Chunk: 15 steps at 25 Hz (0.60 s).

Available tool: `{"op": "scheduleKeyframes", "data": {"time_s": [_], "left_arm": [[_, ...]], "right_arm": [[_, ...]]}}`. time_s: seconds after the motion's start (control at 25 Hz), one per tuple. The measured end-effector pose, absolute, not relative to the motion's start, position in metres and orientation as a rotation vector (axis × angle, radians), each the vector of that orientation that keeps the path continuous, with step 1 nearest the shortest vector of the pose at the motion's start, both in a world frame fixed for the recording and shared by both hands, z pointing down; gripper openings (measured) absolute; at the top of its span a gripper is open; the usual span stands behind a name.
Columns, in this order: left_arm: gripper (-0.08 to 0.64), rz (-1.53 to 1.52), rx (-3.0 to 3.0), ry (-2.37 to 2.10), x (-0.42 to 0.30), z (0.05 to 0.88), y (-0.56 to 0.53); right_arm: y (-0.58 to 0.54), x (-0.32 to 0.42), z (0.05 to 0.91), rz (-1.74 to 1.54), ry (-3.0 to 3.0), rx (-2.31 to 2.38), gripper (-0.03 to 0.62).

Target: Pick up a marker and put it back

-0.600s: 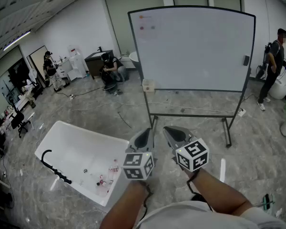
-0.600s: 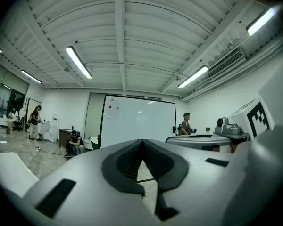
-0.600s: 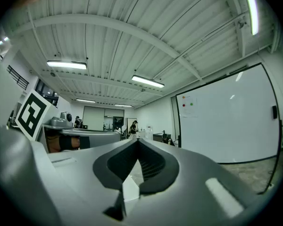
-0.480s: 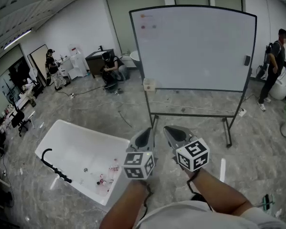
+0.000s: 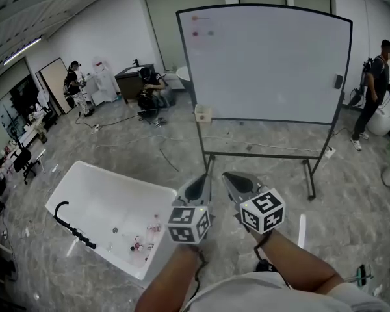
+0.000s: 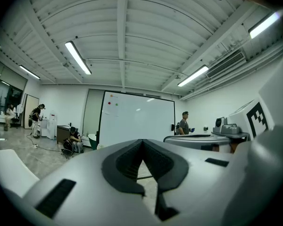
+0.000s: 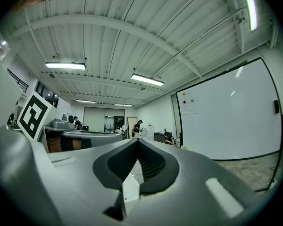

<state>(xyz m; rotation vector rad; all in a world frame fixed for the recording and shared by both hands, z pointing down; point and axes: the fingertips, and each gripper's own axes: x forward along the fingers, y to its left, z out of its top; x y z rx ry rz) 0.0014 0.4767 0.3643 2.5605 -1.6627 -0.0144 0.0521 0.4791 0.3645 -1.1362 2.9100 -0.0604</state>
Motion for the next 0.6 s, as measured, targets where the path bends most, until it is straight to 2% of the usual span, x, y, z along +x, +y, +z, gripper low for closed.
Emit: {"op": "scheduleKeyframes", "data": {"time_s": [0.36, 0.6], "left_arm": [[0.002, 0.011, 2.525, -1.664, 0.001, 0.384, 0.406], [0.002, 0.04, 2.497, -1.651, 0.008, 0.401, 0.325]], "right_arm": [[0.405, 0.057, 0.383, -0.103, 2.919, -1.134, 0.002], [0.317, 0.062, 0.397, -0.124, 2.944, -1.088, 0.002]]}}
